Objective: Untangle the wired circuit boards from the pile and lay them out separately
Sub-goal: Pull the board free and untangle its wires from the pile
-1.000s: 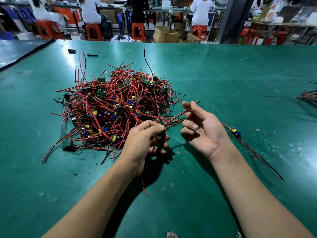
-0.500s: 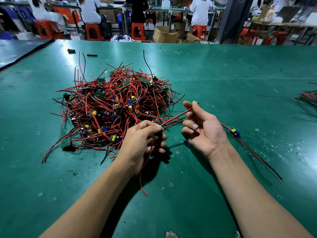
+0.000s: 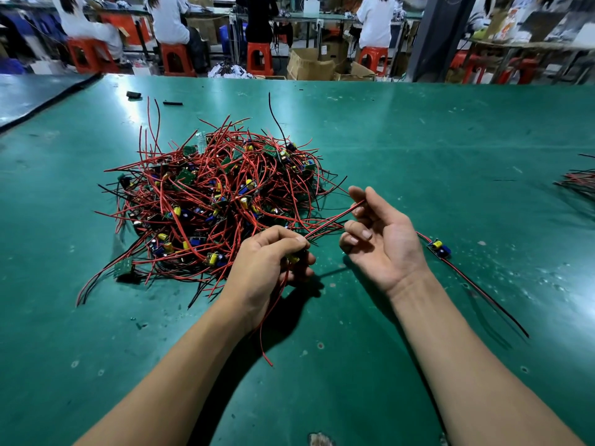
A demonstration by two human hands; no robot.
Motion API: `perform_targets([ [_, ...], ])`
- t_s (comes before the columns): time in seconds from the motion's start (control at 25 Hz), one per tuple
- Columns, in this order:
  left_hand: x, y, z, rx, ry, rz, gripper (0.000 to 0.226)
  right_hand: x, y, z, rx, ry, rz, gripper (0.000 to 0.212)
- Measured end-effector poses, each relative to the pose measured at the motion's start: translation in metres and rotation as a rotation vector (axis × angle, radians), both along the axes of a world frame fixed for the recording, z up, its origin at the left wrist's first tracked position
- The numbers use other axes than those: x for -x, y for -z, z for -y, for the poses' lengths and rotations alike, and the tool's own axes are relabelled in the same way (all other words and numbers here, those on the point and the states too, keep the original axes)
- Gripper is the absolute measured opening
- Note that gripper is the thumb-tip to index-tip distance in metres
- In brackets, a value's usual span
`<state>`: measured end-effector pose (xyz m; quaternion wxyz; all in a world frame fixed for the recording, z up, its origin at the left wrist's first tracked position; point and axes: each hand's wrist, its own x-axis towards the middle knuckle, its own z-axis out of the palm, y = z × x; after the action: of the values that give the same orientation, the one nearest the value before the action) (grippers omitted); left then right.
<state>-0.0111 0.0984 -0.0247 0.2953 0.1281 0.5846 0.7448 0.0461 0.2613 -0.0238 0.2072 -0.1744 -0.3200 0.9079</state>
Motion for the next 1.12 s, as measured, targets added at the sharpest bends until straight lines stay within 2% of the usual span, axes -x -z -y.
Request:
perform_targets([
  [0.28,-0.003,-0.002,0.000,0.022,0.025,-0.027,0.016,0.000,0.001,-0.002,0.128,-0.027,-0.063,0.028],
  [0.36,-0.002,-0.002,0.000,0.025,0.012,-0.002,0.015,0.000,0.002,-0.003,0.001,0.000,0.021,0.028],
  [0.48,-0.001,-0.002,0.000,0.027,-0.026,0.026,0.006,0.000,0.008,0.000,-0.314,0.061,0.209,0.027],
  [0.6,-0.002,-0.003,-0.001,0.019,-0.040,0.055,0.006,-0.003,0.013,0.016,-0.576,-0.076,0.277,0.032],
  [0.68,-0.004,-0.003,-0.001,0.029,-0.051,0.045,0.008,-0.004,0.015,0.034,-0.615,-0.234,0.221,0.027],
  [0.76,-0.004,-0.002,-0.001,0.039,-0.069,0.026,0.011,-0.002,0.016,0.043,-0.591,-0.261,0.182,0.020],
  [0.96,-0.005,-0.001,0.000,0.076,-0.027,-0.020,0.009,0.001,0.017,0.040,-0.598,-0.143,0.213,0.016],
  [1.12,-0.002,-0.005,0.001,0.044,0.013,0.048,0.014,0.004,0.020,0.038,-0.715,-0.028,0.219,0.017],
])
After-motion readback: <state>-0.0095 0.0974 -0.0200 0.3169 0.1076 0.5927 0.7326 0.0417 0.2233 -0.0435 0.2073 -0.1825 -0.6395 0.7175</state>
